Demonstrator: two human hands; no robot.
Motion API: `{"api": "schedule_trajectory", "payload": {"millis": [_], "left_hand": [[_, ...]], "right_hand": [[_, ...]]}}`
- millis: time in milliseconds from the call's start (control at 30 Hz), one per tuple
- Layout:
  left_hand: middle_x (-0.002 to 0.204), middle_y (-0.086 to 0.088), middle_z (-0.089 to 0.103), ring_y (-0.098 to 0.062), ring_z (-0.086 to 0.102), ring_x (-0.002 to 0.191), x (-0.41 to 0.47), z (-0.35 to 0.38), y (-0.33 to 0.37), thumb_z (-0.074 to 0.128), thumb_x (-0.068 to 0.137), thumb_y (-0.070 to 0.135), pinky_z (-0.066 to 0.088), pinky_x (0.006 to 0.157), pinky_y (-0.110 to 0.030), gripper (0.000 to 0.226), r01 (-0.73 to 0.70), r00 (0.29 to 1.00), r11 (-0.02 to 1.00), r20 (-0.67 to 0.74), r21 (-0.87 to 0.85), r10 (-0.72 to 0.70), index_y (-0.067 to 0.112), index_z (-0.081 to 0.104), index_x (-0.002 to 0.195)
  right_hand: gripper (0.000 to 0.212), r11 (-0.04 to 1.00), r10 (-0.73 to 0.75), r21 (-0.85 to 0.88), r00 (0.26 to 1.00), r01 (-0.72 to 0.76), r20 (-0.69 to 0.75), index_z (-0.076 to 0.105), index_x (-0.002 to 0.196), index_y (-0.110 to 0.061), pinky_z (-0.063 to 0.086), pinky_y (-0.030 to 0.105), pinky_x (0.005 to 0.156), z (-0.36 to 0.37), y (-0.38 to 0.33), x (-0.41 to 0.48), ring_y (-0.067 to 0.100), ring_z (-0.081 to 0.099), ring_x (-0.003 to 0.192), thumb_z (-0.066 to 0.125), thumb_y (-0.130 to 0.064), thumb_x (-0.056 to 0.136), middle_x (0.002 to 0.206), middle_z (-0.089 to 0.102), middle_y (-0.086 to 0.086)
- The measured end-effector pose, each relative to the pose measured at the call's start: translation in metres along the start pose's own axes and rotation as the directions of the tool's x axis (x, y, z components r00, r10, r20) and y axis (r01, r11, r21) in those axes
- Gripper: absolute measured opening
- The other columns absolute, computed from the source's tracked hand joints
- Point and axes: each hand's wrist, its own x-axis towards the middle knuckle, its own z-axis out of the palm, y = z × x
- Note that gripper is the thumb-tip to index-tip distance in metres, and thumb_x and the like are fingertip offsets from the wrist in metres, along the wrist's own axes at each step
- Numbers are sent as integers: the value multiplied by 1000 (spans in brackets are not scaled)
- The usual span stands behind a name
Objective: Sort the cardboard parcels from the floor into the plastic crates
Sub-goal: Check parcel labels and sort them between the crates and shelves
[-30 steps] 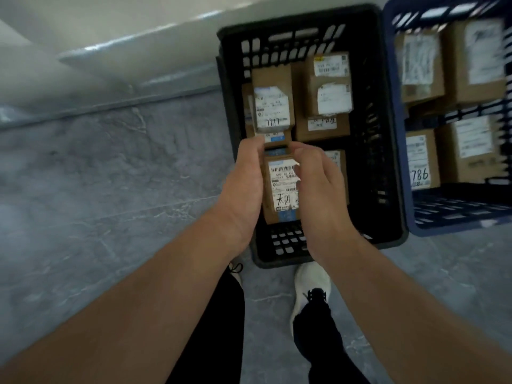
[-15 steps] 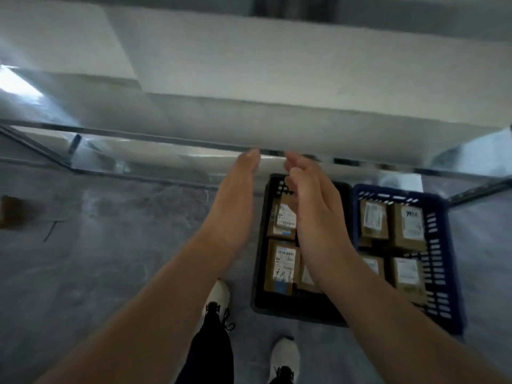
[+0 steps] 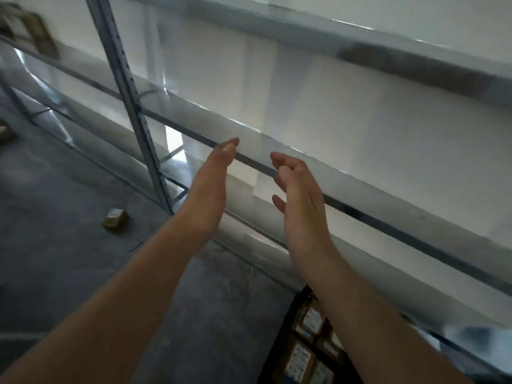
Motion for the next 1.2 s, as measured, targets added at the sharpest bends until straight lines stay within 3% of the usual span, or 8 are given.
{"api": "schedule_trajectory", "payload": {"millis": [133,233,333,433,600,767,967,1200], "left_hand": [[150,10,48,-3,48,128,16,-94,5,31,106,49,34,105,-27,46,-7,993,1000,-117,-14,5,38,49,147],[155,9,45,-9,40,139,33,-179,-7,29,109,42,33,91,-17,46,8,985,1000,-173,2,-7,34,47,150],[132,23,55,10,49,116,57,-271,-25,29,109,40,32,80,-8,43,9,974,1000,-228,-7,-10,34,50,146],[135,23,53,7,44,123,81,-357,-47,35,105,48,32,88,-15,38,31,963,999,-266,-21,-36,42,53,138],[153,12,45,-1,35,132,130,-463,-87,29,108,41,32,85,-15,43,133,932,989,-330,-65,-147,38,51,144],[152,12,46,0,38,131,207,-530,-134,26,109,39,33,99,-20,44,190,916,980,-349,-52,-196,36,52,145],[143,16,49,1,38,132,321,-595,-217,28,108,43,28,111,-30,36,278,880,959,-387,-46,-274,44,54,133],[160,8,41,-7,31,147,420,-672,-319,33,101,51,22,122,-41,40,431,817,898,-383,-92,-432,46,54,135]], "right_hand": [[38,1000,-19,14,995,18,102,56,129,-54,45,21,108,93,-19,16,-16,54,120,37,-55,96,120,54,-47],[39,1000,20,20,986,-23,167,56,137,-51,43,22,108,175,-18,33,-9,52,127,40,-55,102,136,55,-34],[36,994,86,47,978,-97,192,57,127,-55,42,32,118,265,-12,55,2,51,136,41,-56,95,140,56,-27],[22,989,115,62,969,-132,220,60,122,-55,41,42,125,353,1,71,4,52,136,43,-44,112,127,58,-34],[39,983,167,33,950,-182,264,57,150,-41,41,42,125,468,33,104,5,51,143,39,-34,115,151,58,-18],[52,969,226,25,921,-246,316,58,145,-46,43,36,120,551,84,165,1,51,139,43,-52,95,146,57,-22],[64,950,276,29,877,-312,393,57,151,-40,42,8,99,645,179,266,-27,52,117,42,-51,89,142,59,-26],[55,885,438,-9,829,-465,348,61,141,-45,42,20,107,732,287,361,-12,52,132,45,-52,89,148,61,-21]]}}
